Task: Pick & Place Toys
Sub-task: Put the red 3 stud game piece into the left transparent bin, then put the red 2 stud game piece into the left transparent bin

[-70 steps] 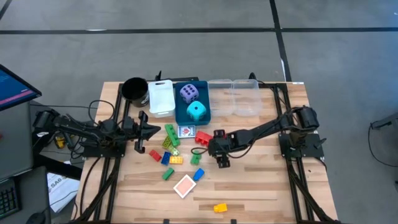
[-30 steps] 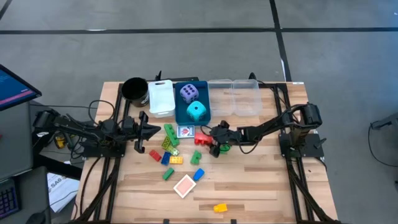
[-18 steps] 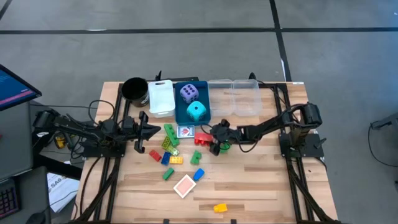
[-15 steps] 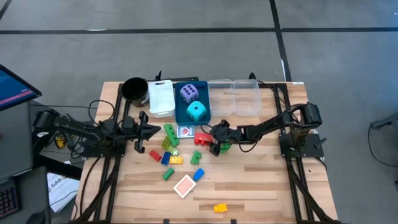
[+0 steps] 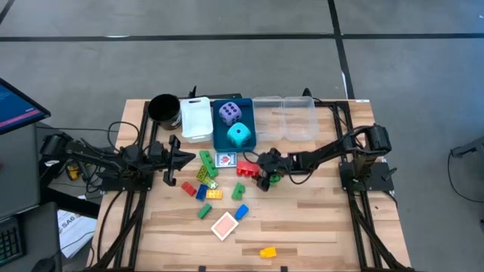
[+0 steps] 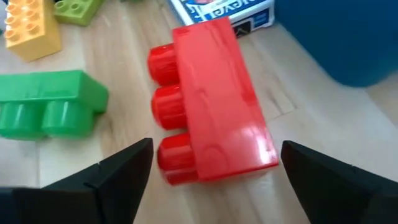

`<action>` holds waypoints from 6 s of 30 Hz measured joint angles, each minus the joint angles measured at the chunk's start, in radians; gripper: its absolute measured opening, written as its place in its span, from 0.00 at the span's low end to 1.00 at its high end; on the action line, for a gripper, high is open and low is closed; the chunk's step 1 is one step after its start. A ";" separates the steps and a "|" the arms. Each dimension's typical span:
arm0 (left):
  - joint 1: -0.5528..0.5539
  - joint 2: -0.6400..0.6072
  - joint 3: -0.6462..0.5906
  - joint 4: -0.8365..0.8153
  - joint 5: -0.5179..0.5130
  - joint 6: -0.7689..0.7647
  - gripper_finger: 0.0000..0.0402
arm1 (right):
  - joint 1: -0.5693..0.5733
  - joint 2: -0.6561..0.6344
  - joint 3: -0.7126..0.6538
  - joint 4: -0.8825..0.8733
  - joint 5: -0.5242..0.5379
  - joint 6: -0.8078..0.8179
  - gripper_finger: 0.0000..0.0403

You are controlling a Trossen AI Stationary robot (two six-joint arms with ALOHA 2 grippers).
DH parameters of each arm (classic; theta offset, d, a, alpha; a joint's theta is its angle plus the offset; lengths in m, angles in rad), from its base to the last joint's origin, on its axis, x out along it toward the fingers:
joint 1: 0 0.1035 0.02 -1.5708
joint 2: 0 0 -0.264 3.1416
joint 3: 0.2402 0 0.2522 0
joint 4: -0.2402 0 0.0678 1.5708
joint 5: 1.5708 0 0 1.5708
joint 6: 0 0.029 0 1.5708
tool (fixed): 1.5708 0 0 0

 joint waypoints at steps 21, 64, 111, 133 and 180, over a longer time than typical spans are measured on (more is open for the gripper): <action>0.000 0.000 0.000 0.000 0.000 0.000 0.01 | -0.006 0.000 0.000 -0.049 0.016 -0.051 0.86; 0.000 0.000 0.000 0.000 0.000 0.000 0.01 | -0.006 0.000 0.000 -0.013 0.010 -0.137 0.69; 0.000 0.000 0.000 0.000 -0.058 0.004 0.01 | -0.338 -0.524 0.018 -0.459 0.400 -0.078 0.68; 0.000 0.000 0.000 -0.072 -0.052 0.001 0.01 | -0.570 -0.211 0.112 -0.252 0.036 -0.234 0.69; 0.002 -0.001 0.000 0.070 -0.057 0.087 0.01 | 0.252 -0.301 0.096 -0.829 0.587 0.540 0.85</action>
